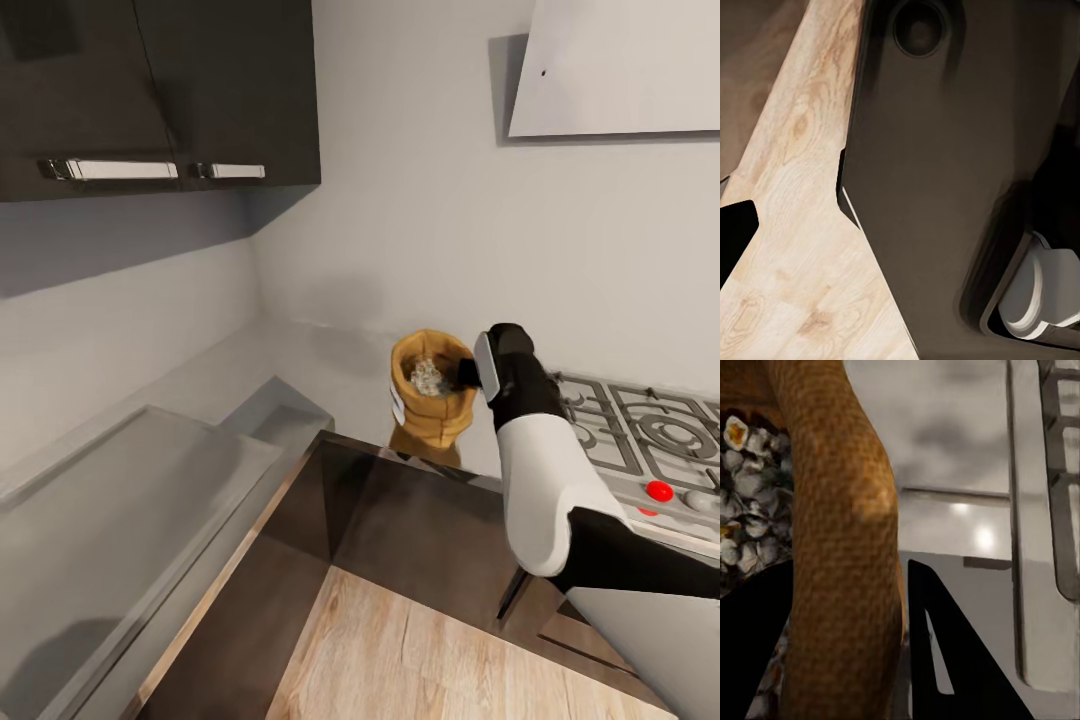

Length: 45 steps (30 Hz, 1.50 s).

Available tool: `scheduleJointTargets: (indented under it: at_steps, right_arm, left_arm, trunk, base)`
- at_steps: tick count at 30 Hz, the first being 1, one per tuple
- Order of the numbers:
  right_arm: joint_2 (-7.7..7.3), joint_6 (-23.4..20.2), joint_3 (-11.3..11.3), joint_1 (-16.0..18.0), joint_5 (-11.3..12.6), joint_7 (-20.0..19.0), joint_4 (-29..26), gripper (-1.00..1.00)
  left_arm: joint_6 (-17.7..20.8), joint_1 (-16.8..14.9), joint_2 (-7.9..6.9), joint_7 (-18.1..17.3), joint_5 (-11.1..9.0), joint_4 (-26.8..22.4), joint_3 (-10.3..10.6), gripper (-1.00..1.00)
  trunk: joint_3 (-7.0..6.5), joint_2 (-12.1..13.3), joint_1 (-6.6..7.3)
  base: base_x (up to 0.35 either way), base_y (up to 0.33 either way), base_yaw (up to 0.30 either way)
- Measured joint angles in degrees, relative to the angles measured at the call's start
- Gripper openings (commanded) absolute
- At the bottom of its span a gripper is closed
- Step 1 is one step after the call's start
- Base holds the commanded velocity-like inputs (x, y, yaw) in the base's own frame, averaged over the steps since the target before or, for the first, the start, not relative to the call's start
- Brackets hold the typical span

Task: In the kitchen, take the popcorn bag from the countertop, put it into the microwave, and heat it until the popcorn is cooked so the cooked popcorn ends up inside the bag.

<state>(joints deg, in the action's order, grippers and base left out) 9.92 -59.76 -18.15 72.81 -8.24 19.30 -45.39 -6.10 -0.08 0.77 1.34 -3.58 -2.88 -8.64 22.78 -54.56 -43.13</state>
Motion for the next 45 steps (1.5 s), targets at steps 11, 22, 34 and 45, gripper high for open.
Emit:
scheduleJointTargets:
  at_steps: [11, 22, 34, 45]
  right_arm:
    - [0.00, 0.0, 1.9, 0.0, 1.3, -0.2, -2.2, -1.00]
    - [-0.01, 0.0, 1.6, 0.0, 1.4, -0.2, -2.1, -1.00]
    - [0.00, 0.0, 1.8, 0.0, 1.2, -0.1, -1.6, -1.00]
    - [0.00, 0.0, 1.7, -0.1, 1.3, -0.1, -1.1, -1.00]
  left_arm:
    - [0.0, 0.0, 0.07, 0.0, -0.1, 0.0, -0.1, 1.00]
    - [-0.1, 0.0, 0.18, 0.1, -0.1, 0.0, -0.2, 1.00]
    - [-0.1, 0.0, 0.09, 0.1, -0.1, 0.0, -0.1, 1.00]
    - [-0.1, 0.0, 0.09, 0.0, -0.1, 0.0, -0.1, 1.00]
  trunk:
    - [0.00, 0.0, -0.04]
    - [0.00, 0.0, -0.04]
    - [0.00, 0.0, -0.04]
    - [-0.86, 0.0, 0.00]
  base:
    - [-0.112, 0.000, 0.000]
    - [-0.344, 0.000, 0.000]
    - [-0.338, 0.000, 0.000]
    - [-0.084, 0.000, 0.000]
